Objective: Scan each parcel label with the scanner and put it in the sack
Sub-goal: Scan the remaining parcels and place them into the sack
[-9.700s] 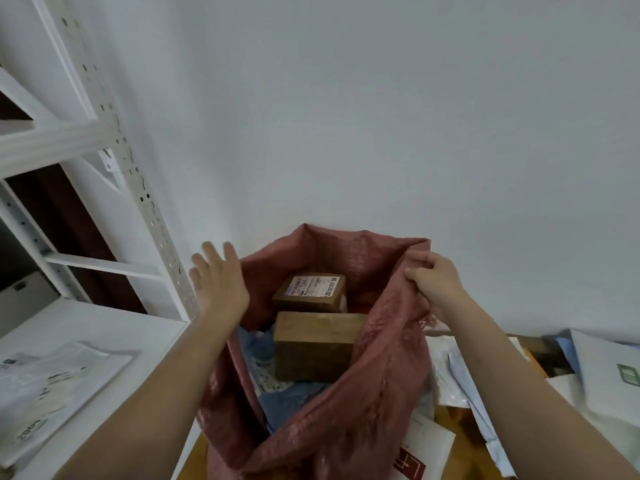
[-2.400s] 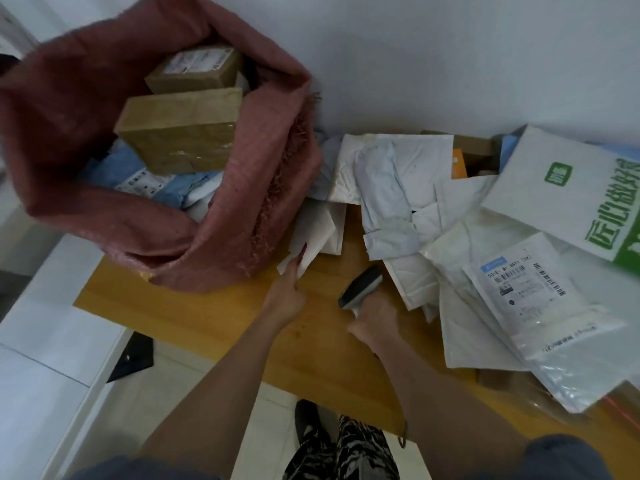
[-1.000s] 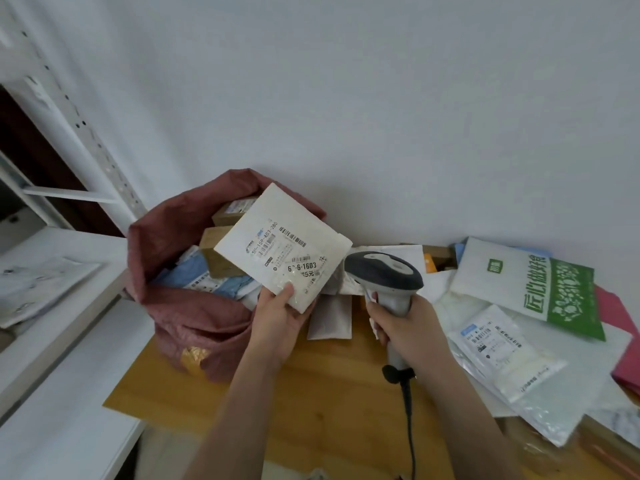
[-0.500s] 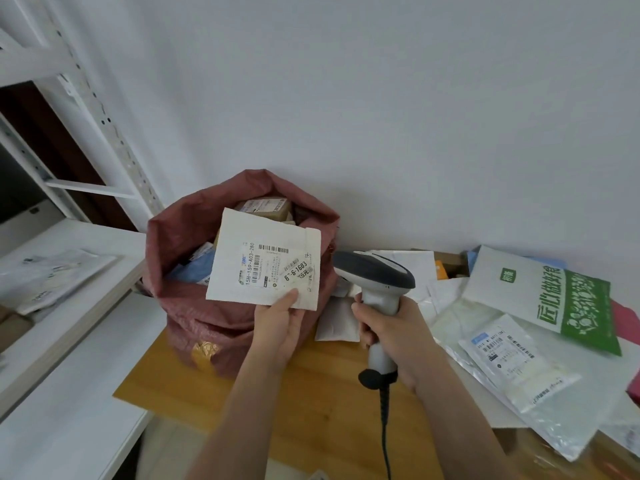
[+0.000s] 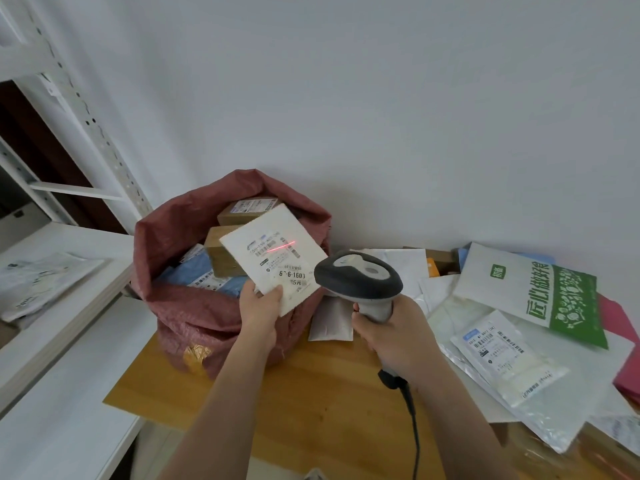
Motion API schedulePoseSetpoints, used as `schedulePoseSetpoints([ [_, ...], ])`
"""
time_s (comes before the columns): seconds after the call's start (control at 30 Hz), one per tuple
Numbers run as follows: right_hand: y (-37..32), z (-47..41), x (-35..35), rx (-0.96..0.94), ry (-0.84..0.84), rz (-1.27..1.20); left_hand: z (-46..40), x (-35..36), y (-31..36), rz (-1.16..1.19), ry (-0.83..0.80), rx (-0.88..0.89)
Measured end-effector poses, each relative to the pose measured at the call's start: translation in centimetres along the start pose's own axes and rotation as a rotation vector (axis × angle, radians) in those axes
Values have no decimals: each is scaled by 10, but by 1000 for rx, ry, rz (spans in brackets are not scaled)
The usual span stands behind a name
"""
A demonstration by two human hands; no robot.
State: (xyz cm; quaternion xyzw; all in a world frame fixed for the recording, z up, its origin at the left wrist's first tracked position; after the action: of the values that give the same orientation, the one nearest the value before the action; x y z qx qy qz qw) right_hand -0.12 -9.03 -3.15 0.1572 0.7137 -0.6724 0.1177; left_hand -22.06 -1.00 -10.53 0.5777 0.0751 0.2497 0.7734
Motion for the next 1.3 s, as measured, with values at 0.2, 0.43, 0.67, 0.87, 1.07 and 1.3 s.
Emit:
schedulePoseSetpoints([
  [0.2,-6,2,-10,-88,108,22,-5,-4,11,-177,7,164],
  [0.43,-5,-1,-14,-36,83,18,-13,-10,16,-199,19,174],
  [0.67,-5,-3,-12,56,-46,-92,-23,-20,21,-180,64,175],
  [0.87,-10,0,-11,22,-16,-166,-32,-38,35,-145,285,247],
  [1.07,3,-1,-4,90,-1,-189,-44,-61,44,-396,542,-98],
  [1.3,21,1,-2,119,9,-174,-31,-47,23,-467,308,123],
])
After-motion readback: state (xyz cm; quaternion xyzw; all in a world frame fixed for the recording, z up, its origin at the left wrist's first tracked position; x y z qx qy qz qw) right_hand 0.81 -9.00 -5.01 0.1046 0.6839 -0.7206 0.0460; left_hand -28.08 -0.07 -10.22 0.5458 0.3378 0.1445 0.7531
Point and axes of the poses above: each hand's wrist, its own z-axis away from the middle knuckle, its own x-axis out of the palm, y = z × x, the point moved 5 cm from there along -z, towards the middle knuckle, and after that the axes turned 3 degrees about -x, right-handed, at the moved point
